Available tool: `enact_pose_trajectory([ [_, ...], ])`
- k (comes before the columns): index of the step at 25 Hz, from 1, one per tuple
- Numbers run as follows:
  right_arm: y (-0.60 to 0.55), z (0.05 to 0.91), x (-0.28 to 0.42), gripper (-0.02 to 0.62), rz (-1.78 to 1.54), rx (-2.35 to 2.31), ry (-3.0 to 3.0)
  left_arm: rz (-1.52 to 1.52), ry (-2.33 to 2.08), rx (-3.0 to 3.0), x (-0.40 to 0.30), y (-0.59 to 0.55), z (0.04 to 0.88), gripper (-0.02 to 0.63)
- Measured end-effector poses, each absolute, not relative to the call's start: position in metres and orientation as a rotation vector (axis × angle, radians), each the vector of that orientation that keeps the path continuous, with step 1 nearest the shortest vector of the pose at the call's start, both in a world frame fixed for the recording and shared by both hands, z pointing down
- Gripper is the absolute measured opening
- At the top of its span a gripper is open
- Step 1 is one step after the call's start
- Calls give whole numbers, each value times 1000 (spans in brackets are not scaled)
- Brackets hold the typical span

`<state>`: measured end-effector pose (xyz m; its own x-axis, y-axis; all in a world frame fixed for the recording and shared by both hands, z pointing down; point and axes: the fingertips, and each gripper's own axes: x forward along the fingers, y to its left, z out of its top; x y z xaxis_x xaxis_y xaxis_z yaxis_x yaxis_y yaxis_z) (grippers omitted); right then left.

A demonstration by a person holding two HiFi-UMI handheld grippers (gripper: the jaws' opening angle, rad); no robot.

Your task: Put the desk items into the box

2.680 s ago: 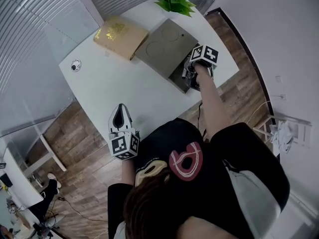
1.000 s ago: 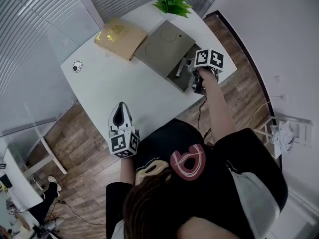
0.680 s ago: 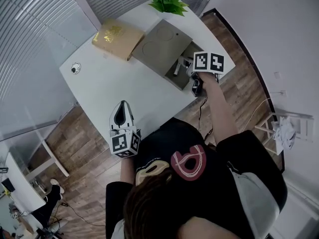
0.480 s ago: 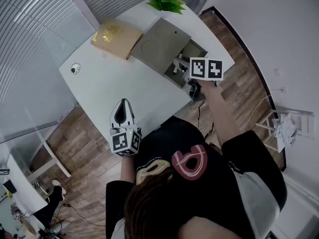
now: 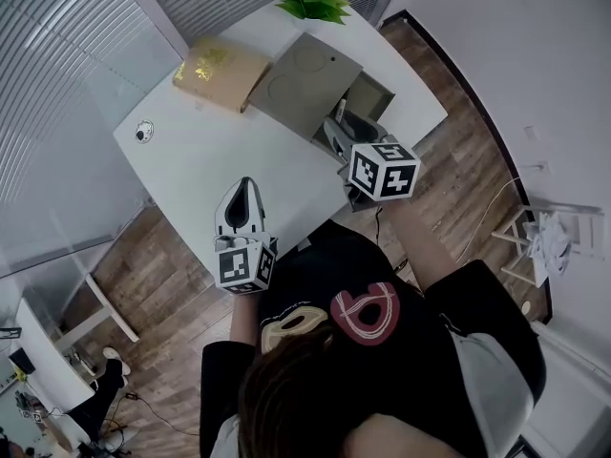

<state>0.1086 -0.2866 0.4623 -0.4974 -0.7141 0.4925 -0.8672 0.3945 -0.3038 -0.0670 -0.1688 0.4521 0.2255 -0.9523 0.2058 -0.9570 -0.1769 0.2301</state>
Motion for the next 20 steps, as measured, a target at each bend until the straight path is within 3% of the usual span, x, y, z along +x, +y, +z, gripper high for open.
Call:
enact_pose_trajectory([
  [9, -250, 472, 107, 179, 508, 1365, -2381, 52, -1728, 2253, -52, -167, 453, 17],
  [20, -212, 487, 98, 143, 463, 1318, -2389, 4, -1643, 2307, -21, -170, 451, 17],
])
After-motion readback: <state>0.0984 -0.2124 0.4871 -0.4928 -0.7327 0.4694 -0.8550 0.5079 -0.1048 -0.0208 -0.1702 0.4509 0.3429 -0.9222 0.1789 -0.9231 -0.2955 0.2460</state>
